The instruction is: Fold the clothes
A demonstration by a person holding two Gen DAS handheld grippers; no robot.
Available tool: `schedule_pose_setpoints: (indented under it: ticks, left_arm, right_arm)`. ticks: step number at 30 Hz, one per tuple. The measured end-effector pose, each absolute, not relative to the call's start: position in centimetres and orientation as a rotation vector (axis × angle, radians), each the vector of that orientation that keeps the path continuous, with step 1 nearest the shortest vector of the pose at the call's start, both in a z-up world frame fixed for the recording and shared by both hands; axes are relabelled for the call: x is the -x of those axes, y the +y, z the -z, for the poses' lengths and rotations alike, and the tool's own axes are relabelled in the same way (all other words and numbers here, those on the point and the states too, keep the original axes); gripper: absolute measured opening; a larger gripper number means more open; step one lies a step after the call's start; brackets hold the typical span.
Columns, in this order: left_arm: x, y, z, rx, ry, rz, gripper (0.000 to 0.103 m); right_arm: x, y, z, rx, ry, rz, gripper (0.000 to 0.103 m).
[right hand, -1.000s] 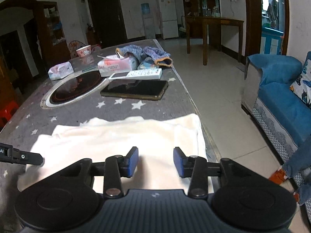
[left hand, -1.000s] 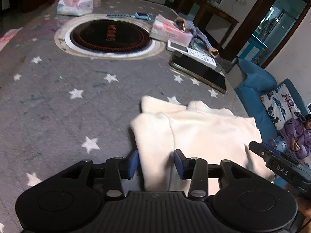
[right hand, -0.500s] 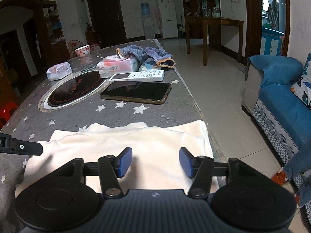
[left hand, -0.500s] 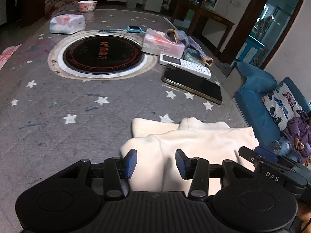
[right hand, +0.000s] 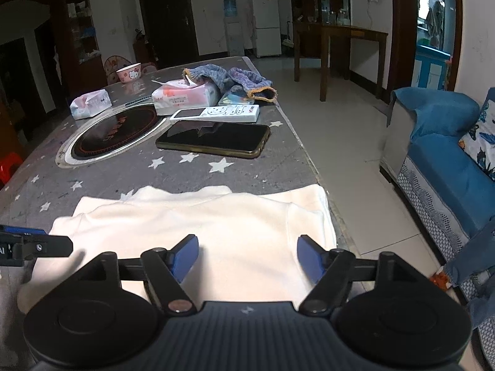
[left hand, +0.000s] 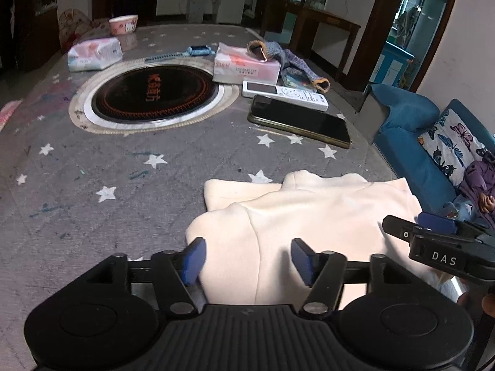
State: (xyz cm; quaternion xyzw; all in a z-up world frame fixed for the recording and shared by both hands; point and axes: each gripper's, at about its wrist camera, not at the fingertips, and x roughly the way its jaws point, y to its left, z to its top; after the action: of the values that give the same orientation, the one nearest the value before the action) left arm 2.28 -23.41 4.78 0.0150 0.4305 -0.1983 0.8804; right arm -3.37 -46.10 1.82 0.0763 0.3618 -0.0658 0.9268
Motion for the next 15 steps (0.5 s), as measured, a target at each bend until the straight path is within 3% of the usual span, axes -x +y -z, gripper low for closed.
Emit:
schedule_pose_setpoints:
  ticks: [8,15]
  left_arm:
    - [0.2,-22.3,-5.5,-0.067,0.832,0.411,0.089]
    - [2.4,-21.3,-6.1,-0.095,0.784,0.421,0.100]
  right_arm:
    - [5.3,-44.8,-2.3,-0.142,0.734,0.115,0.083]
    - [7.0,-43.5,-2.6,-0.131,0.727,0.096,0.093]
